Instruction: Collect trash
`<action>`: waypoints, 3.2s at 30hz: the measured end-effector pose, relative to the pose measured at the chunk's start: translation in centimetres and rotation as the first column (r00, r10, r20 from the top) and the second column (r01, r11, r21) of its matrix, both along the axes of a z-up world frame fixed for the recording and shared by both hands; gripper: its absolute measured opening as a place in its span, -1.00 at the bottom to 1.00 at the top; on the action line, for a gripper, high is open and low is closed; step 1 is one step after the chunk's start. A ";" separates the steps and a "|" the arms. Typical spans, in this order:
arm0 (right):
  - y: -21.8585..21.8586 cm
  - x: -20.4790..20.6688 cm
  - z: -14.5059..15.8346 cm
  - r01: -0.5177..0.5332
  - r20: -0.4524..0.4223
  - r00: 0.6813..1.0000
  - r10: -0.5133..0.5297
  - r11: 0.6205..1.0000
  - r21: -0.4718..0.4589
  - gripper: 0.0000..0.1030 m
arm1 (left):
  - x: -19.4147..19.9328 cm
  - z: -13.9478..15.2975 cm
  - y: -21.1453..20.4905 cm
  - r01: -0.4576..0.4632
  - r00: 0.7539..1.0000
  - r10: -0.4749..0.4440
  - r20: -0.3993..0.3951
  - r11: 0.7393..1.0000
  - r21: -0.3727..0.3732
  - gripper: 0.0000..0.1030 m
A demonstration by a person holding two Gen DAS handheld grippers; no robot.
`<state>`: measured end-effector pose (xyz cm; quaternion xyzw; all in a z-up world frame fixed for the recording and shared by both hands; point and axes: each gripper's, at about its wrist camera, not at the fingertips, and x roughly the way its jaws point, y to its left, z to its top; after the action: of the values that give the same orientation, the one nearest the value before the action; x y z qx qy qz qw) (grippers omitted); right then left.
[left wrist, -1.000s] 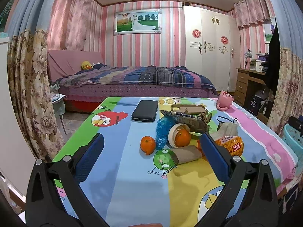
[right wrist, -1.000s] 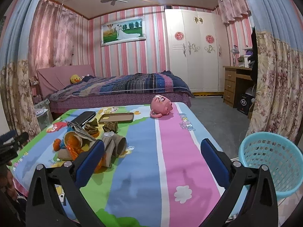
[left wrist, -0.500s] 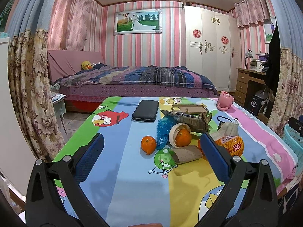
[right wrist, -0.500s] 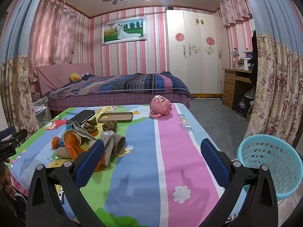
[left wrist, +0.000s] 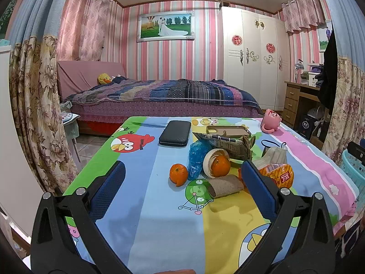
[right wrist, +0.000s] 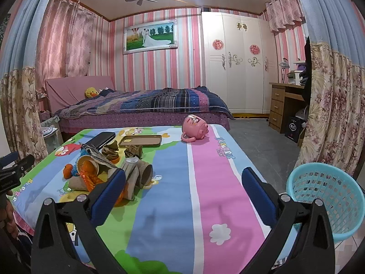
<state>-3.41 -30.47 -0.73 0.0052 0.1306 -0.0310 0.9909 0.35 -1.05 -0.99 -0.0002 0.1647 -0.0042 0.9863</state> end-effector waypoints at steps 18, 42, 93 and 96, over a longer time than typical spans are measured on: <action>-0.1 0.0 0.0 0.000 -0.002 1.000 0.000 1.000 0.000 0.92 | 0.0 -0.1 0.0 0.001 1.000 -0.001 -0.008 1.000 0.005 0.90; 0.0 0.0 -0.1 0.002 -0.009 1.000 -0.002 1.000 -0.010 0.92 | 0.6 -0.6 -0.2 0.019 0.999 -0.019 -0.045 1.000 0.006 0.90; -1.6 5.2 -0.5 -0.078 -0.106 0.989 0.099 0.980 0.186 -0.90 | 9.8 -6.3 -6.0 0.054 0.926 -0.046 -0.375 0.998 0.011 0.90; -1.5 5.1 -0.3 -0.083 -0.104 0.989 0.102 0.981 0.176 -0.90 | 11.1 -7.1 -7.1 0.056 0.910 -0.026 -0.414 0.997 0.061 0.83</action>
<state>1.65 -32.02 -1.04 0.0826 0.1885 0.0261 0.9782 11.43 -8.16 -8.12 0.0376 0.3693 -0.0187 0.9284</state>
